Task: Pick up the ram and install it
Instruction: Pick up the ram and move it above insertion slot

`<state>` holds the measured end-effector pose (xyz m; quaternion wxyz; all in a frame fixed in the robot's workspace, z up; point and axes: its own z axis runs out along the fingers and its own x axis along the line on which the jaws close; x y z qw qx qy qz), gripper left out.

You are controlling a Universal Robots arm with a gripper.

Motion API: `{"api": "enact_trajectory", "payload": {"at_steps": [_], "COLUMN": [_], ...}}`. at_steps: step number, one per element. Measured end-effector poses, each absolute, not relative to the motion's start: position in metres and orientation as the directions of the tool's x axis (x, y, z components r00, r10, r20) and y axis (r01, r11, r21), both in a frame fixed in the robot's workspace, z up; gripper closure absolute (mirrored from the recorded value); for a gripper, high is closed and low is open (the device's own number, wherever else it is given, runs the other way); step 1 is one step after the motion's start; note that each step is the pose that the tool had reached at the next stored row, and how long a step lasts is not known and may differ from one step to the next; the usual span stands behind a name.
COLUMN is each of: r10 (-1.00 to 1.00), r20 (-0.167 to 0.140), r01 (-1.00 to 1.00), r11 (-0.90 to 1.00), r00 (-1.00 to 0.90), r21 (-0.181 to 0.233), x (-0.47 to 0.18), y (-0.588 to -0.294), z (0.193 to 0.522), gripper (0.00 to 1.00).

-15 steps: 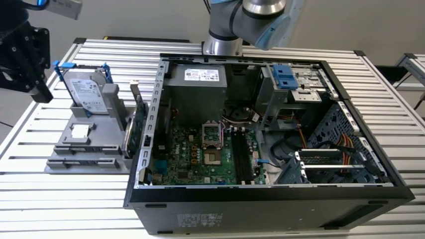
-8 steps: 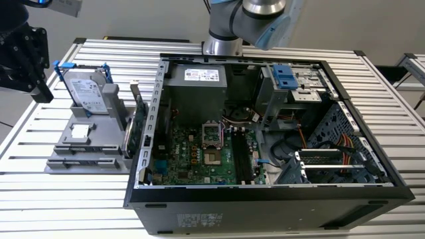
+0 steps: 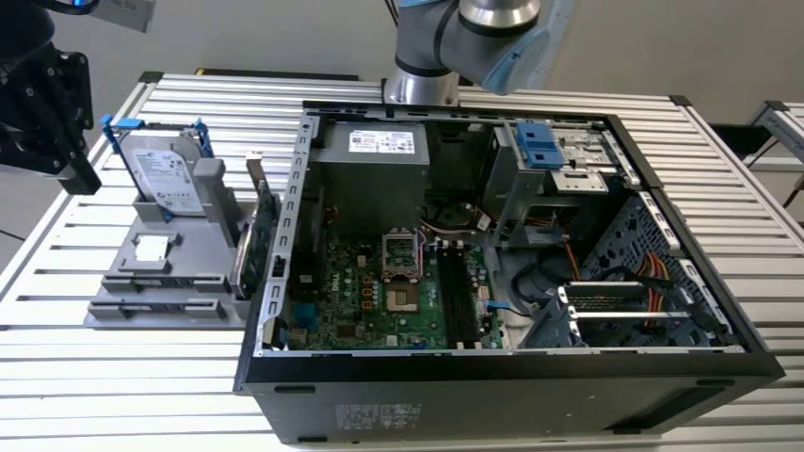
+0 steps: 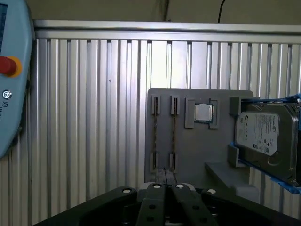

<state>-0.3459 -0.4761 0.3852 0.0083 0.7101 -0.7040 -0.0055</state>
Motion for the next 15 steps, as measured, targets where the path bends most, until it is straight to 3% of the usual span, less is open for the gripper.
{"api": "enact_trajectory", "payload": {"at_steps": [1,15], "r10": [-1.000,-1.000], "r20": [0.004,0.004], "r01": [-1.000,-1.000], "r11": [-0.009,-0.017], "r00": [0.009,0.017], "r21": [0.020,0.020], "x": [-0.3459,-0.3459], "y": [-0.4761,-0.4761], "z": [0.3852,0.3848], "gripper": [0.00,0.00]}}
